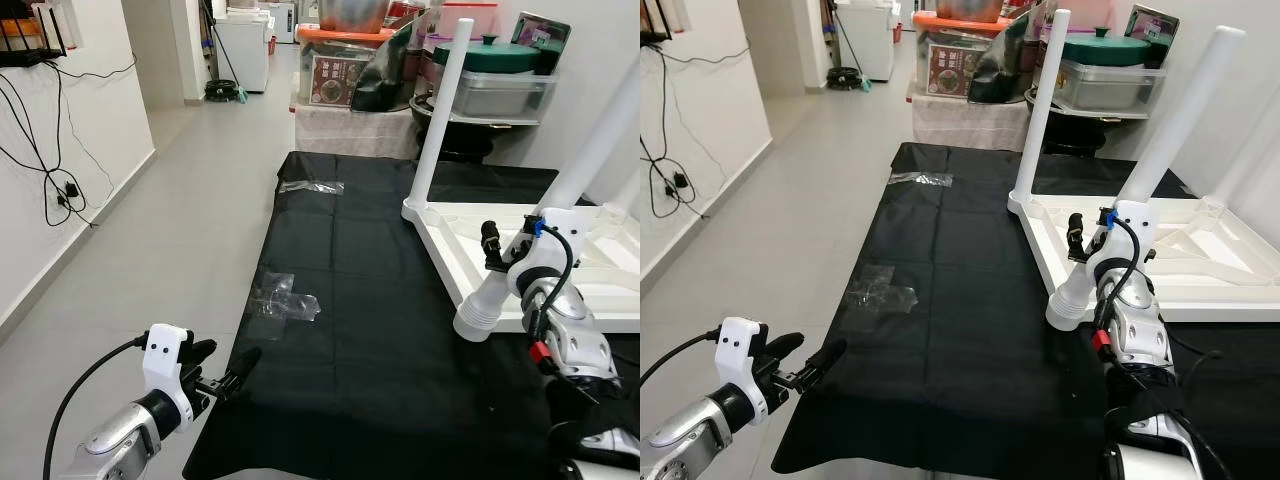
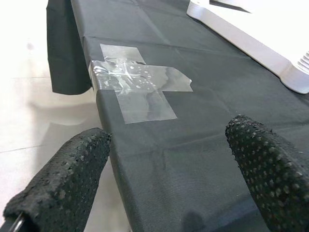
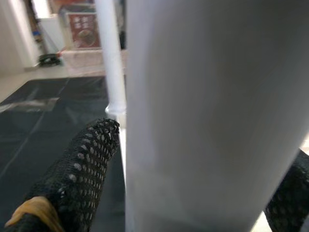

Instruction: Building children table

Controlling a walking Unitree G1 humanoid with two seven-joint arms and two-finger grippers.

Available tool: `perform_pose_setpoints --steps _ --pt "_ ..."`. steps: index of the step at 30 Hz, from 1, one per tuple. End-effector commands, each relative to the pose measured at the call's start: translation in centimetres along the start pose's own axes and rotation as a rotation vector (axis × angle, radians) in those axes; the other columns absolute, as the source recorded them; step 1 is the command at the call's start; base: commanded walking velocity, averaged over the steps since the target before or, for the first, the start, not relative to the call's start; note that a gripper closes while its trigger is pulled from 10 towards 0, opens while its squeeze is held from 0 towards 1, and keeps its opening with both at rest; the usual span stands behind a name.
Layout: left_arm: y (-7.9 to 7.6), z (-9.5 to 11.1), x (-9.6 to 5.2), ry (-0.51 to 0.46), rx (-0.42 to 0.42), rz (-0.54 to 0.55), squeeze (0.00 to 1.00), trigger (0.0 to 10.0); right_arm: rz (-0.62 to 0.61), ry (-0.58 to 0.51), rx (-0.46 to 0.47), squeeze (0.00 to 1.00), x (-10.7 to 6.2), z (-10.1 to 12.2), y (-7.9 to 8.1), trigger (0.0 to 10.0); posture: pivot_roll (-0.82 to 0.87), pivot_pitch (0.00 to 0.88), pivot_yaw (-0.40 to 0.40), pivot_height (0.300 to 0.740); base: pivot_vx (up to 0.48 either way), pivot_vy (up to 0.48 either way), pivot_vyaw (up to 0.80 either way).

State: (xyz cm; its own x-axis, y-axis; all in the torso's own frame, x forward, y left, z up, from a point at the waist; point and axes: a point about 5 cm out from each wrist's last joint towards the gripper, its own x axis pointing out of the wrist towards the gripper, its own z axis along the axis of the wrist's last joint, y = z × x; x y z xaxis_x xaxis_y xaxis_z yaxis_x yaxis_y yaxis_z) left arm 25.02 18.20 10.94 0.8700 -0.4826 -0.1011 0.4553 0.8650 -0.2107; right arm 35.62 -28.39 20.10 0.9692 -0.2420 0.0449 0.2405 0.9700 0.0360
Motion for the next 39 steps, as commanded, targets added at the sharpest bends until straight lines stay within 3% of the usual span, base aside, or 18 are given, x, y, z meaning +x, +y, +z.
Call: perform_pose_setpoints --steps 1,3,5,7,11,22,30,39 --pt "0.2 -0.2 -0.1 0.025 0.005 -0.002 0.0 10.0 0.019 -0.012 0.044 0.0 0.0 0.0 -0.9 10.0 0.05 0.0 -0.045 0.74 0.0 0.0 0.0" --pt "0.2 -0.2 -0.1 0.025 0.005 -0.002 0.0 10.0 0.036 -0.02 0.059 0.0 0.1 0.0 -1.1 10.0 0.05 0.0 -0.045 0.74 0.0 0.0 0.0" --pt "0.2 -0.2 -0.2 0.027 0.006 -0.004 0.0 10.0 0.161 -0.075 0.139 0.0 -0.1 0.6 -1.1 10.0 0.05 0.0 -0.039 0.74 0.0 0.0 0.0" --pt "0.2 -0.2 -0.2 0.027 0.006 -0.005 0.0 10.0 0.21 -0.096 0.17 0.0 -0.2 0.9 -1.0 10.0 0.05 0.0 -0.039 0.74 0.0 0.0 0.0" --pt "0.2 -0.2 -0.2 0.029 0.007 -0.008 0.0 10.0 0.301 -0.112 0.191 0.0 -0.4 1.0 -0.8 10.0 0.05 0.0 -0.037 0.74 0.0 0.0 0.0" --pt "0.3 -0.1 -0.3 0.031 0.01 -0.009 0.0 10.0 0.409 -0.113 0.081 0.0 -0.2 1.0 -1.6 10.0 0.06 0.0 -0.036 0.74 0.0 0.0 0.0" --pt "0.3 -0.1 -0.3 0.035 0.01 -0.012 0.0 10.0 0.523 -0.092 0.059 0.0 -0.2 1.1 -2.8 10.0 0.07 0.0 -0.035 0.74 0.0 0.0 0.0" --pt "0.3 -0.1 -0.4 0.038 0.012 -0.013 0.0 10.0 0.609 -0.085 0.017 0.0 0.1 1.9 -2.9 10.0 0.08 0.0 -0.039 0.74 0.0 0.0 0.0"
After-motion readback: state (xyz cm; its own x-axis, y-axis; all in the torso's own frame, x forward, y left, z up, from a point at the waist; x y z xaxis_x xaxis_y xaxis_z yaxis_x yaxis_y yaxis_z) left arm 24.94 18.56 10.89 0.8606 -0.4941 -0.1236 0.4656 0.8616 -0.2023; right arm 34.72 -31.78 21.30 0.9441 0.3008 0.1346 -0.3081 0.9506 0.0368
